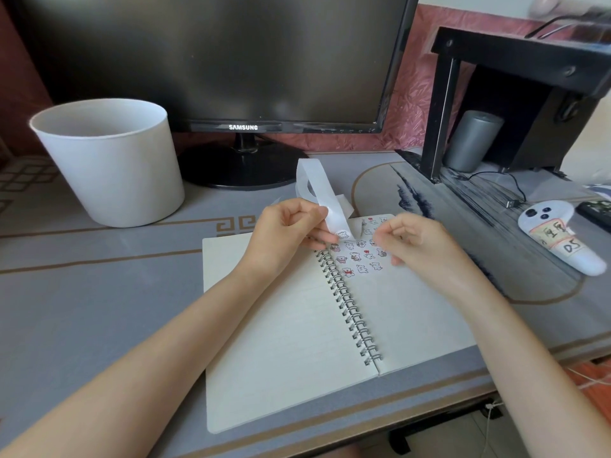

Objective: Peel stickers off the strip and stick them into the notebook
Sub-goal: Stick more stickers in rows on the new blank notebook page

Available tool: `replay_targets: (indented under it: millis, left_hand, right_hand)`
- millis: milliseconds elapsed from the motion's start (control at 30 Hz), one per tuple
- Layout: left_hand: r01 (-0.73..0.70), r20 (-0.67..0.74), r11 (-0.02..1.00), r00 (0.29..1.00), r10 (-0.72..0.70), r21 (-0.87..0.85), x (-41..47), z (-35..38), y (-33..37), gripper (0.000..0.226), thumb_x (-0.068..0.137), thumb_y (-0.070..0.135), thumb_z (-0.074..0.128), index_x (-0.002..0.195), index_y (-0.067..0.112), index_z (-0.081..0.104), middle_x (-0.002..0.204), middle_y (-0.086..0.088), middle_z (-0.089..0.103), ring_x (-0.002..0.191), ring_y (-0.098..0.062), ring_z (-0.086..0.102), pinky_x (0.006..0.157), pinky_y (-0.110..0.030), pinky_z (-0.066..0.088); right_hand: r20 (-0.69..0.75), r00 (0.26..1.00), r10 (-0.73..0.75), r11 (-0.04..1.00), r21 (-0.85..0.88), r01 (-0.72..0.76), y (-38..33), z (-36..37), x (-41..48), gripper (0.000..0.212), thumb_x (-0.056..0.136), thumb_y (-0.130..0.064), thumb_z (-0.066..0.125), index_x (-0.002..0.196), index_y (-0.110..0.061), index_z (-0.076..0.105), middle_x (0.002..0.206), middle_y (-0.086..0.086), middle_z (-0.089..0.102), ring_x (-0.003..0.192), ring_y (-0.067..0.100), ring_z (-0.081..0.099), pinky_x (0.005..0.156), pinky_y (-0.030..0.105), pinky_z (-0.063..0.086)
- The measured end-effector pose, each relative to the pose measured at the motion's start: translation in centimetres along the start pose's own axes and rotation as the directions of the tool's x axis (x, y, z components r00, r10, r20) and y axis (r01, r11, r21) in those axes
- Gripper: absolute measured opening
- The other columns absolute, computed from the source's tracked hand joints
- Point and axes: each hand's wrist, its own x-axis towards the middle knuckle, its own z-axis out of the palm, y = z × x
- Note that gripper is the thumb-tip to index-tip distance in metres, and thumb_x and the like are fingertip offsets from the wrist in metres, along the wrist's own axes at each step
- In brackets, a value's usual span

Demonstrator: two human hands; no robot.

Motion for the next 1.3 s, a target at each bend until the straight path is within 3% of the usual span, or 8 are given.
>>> replay_targets:
  millis: [133, 233, 433, 567, 700, 900, 1300]
  left_hand:
    - [-0.001, -0.008, 1.0, 1.0, 0.001, 0.005, 0.1, 0.0, 0.0, 0.022, 0.095, 0.01, 0.054, 0.096, -0.012, 0.059, 0.092, -0.032, 0.066, 0.07, -0.019, 0.071, 0.061, -0.025, 0.057]
    - [-0.003, -0.014, 1.0, 1.0, 0.003, -0.004, 0.0, 0.0, 0.0, 0.023, 0.095, 0.01, 0.054, 0.098, -0.012, 0.059, 0.093, -0.034, 0.065, 0.07, -0.021, 0.072, 0.06, -0.024, 0.057]
    - [-0.008, 0.003, 0.999, 1.0, 0.009, -0.052, -0.1, 0.0, 0.3, 0.02, 0.096, 0.014, 0.052, 0.09, -0.003, 0.061, 0.085, -0.023, 0.068, 0.068, -0.019, 0.071, 0.056, -0.023, 0.055]
    - [0.001, 0.069, 0.999, 0.998, 0.002, -0.051, -0.1, 0.1, 0.3, 0.032, 0.096, 0.019, 0.051, 0.095, -0.011, 0.064, 0.081, -0.016, 0.072, 0.071, -0.02, 0.071, 0.06, -0.024, 0.057]
    - [-0.005, 0.102, 0.999, 0.995, 0.009, -0.039, -0.3, 0.1, 0.1, 0.015, 0.091, 0.01, 0.059, 0.092, -0.004, 0.065, 0.072, -0.005, 0.072, 0.071, -0.014, 0.071, 0.065, -0.022, 0.056]
    - [-0.015, 0.096, 0.999, 0.995, 0.019, -0.038, -0.3, 0.1, 0.2, 0.01, 0.09, 0.008, 0.06, 0.09, 0.001, 0.067, 0.079, -0.014, 0.072, 0.072, -0.015, 0.071, 0.066, -0.022, 0.056]
    - [-0.006, 0.099, 0.999, 0.995, 0.011, -0.046, -0.3, 0.2, 0.3, 0.009, 0.089, 0.007, 0.061, 0.085, 0.002, 0.068, 0.073, -0.009, 0.072, 0.071, -0.017, 0.071, 0.067, -0.022, 0.056]
  right_hand:
    - [-0.052, 0.973, -0.223, 0.975, -0.036, 0.221, -2.1, 0.7, 0.0, 0.013, 0.079, -0.028, 0.074, 0.085, -0.029, 0.063, 0.084, -0.01, 0.068, 0.077, 0.007, 0.06, 0.068, 0.019, 0.041]
    - [-0.037, 0.956, -0.291, 0.948, -0.144, 0.283, -2.2, 1.8, 0.2, 0.017, 0.076, -0.024, 0.076, 0.087, -0.028, 0.063, 0.081, -0.011, 0.068, 0.078, 0.006, 0.06, 0.065, 0.018, 0.034]
    - [-0.097, 0.947, -0.306, 0.951, -0.064, 0.301, -2.0, 2.5, 0.1, 0.015, 0.079, -0.012, 0.074, 0.088, -0.02, 0.064, 0.079, -0.007, 0.069, 0.068, -0.002, 0.055, 0.063, 0.008, 0.036]
    - [-0.146, 0.94, -0.309, 0.946, 0.054, 0.32, -2.3, 2.3, 0.1, 0.013, 0.079, -0.005, 0.072, 0.085, -0.016, 0.067, 0.078, -0.008, 0.068, 0.068, -0.003, 0.057, 0.064, 0.008, 0.039]
    - [-0.14, 0.94, -0.312, 0.943, 0.077, 0.325, -2.1, 2.5, 0.0, 0.009, 0.08, -0.007, 0.072, 0.086, -0.014, 0.072, 0.08, -0.006, 0.071, 0.073, 0.004, 0.06, 0.069, 0.01, 0.042]
    - [-0.128, 0.941, -0.313, 0.943, 0.073, 0.324, -2.0, 2.5, 0.1, 0.011, 0.08, -0.007, 0.072, 0.086, -0.016, 0.072, 0.077, -0.011, 0.07, 0.07, -0.002, 0.058, 0.069, 0.011, 0.044]
    - [-0.111, 0.938, -0.329, 0.943, 0.004, 0.332, -2.4, 2.6, -0.3, 0.01, 0.081, -0.005, 0.071, 0.083, -0.014, 0.07, 0.073, -0.01, 0.063, 0.059, -0.004, 0.052, 0.06, 0.006, 0.037]
